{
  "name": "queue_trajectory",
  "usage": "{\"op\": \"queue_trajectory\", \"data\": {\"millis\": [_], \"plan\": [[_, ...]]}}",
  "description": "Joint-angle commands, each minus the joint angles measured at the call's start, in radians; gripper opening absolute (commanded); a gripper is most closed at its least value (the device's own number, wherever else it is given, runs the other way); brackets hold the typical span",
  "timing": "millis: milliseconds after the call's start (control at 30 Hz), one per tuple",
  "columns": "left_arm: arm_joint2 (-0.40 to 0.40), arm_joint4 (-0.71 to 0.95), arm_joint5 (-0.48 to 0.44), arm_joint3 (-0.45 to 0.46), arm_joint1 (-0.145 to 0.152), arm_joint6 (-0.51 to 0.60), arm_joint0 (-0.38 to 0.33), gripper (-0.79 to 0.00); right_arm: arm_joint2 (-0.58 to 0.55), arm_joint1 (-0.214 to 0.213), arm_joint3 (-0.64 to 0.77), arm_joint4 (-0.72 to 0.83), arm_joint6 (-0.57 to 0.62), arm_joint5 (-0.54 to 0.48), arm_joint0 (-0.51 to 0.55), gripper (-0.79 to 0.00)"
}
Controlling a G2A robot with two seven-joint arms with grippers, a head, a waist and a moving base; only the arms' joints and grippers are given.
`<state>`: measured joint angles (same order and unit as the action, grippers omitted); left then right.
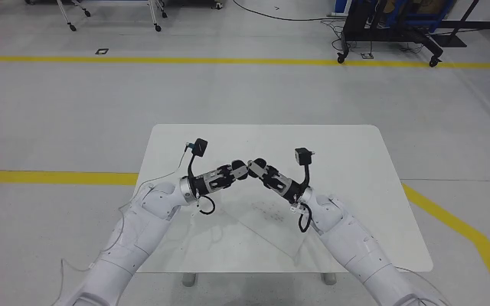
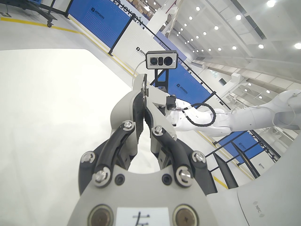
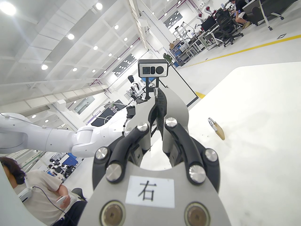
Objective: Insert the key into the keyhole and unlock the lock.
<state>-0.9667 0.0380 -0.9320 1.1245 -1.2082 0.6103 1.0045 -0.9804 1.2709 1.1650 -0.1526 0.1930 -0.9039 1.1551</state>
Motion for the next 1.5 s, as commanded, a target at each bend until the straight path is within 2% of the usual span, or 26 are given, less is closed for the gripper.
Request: {"op": "queue_trajectory", "data": {"millis": [0, 33, 67, 600, 867, 1033, 1167, 1200, 1233, 1267, 1300, 1333, 1367, 1467], "plan": [[-0.004, 0.0, -0.002, -0.001, 0.001, -0.004, -0.001, -0.785, -0.002, 0.0, 0.001, -0.006, -0.001, -0.001, 0.001, -0.628], [-0.008, -0.001, -0.003, -0.001, 0.002, -0.007, -0.001, -0.785, -0.004, 0.001, 0.003, -0.009, -0.004, -0.001, 0.001, -0.369], [-0.011, -0.001, -0.004, -0.001, 0.003, -0.009, 0.0, -0.785, -0.005, 0.001, 0.004, -0.013, -0.008, -0.002, 0.002, 0.0], [-0.063, 0.034, -0.019, 0.048, 0.029, 0.03, 0.038, -0.785, -0.005, 0.001, 0.004, -0.013, -0.008, -0.002, 0.002, 0.0], [-0.053, 0.099, -0.019, 0.06, 0.036, 0.084, 0.043, -0.785, -0.006, 0.001, 0.006, -0.013, -0.008, 0.002, 0.003, 0.0], [-0.031, 0.123, -0.014, 0.042, 0.041, 0.182, 0.021, -0.785, -0.115, -0.037, 0.011, -0.107, 0.083, -0.01, -0.009, 0.0], [-0.011, 0.128, -0.015, 0.035, 0.043, 0.239, 0.005, -0.785, -0.182, -0.065, 0.041, -0.136, 0.159, -0.057, 0.024, 0.0], [-0.004, 0.133, -0.016, 0.036, 0.043, 0.253, 0.001, -0.785, -0.182, -0.071, 0.048, -0.128, 0.205, -0.067, 0.024, -0.062], [0.004, 0.141, -0.014, 0.036, 0.042, 0.264, -0.003, -0.785, -0.18, -0.076, 0.052, -0.114, 0.249, -0.075, 0.023, -0.172], [0.012, 0.143, -0.008, 0.037, 0.042, 0.27, -0.008, -0.785, -0.171, -0.08, 0.055, -0.092, 0.297, -0.086, 0.02, -0.237], [0.021, 0.144, -0.004, 0.038, 0.042, 0.274, -0.014, -0.785, -0.162, -0.083, 0.054, -0.063, 0.339, -0.095, 0.015, -0.265], [0.029, 0.149, -0.003, 0.038, 0.042, 0.275, -0.017, -0.785, -0.152, -0.085, 0.049, -0.022, 0.374, -0.098, 0.01, -0.397], [0.037, 0.154, -0.001, 0.038, 0.042, 0.276, -0.022, -0.785, -0.139, -0.087, 0.042, 0.024, 0.412, -0.097, 0.003, -0.446], [0.057, 0.151, -0.001, 0.03, 0.044, 0.277, -0.037, -0.785, -0.105, -0.093, 0.021, 0.144, 0.515, -0.108, -0.026, -0.462]]}}
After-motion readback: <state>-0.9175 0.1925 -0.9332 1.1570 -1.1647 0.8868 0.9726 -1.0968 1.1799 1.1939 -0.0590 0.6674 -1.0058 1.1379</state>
